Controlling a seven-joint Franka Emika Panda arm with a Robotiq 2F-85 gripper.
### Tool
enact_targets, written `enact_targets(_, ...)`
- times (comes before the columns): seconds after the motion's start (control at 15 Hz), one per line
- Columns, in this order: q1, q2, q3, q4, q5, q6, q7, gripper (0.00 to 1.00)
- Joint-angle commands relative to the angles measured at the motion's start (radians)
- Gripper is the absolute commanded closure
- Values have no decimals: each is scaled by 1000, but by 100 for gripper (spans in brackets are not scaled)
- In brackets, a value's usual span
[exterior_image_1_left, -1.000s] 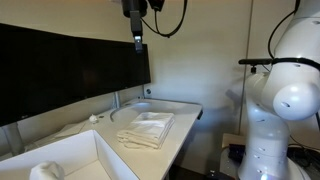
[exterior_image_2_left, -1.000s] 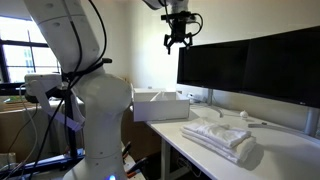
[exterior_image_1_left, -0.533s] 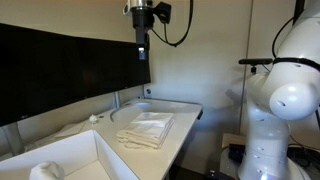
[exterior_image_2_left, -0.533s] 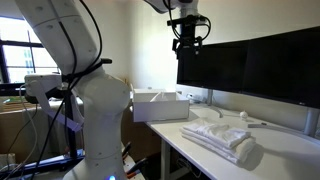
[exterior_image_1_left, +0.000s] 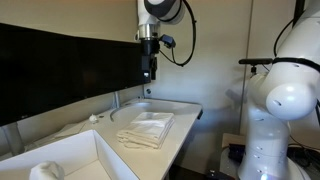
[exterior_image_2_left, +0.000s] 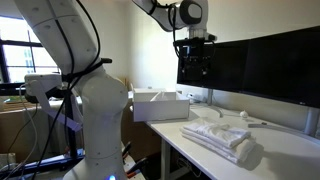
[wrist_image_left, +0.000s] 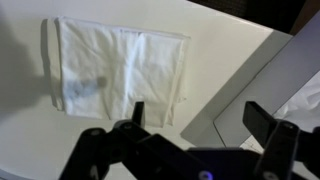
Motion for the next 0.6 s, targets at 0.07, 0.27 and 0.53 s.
enact_targets(0.07,-30,-21,-18,-134,17,117,24,0)
enact_targets(0.27,-28,1,-22,-122,8,106,6,0)
enact_targets(0.53,-29,0,-28,-151,12,132,5,0)
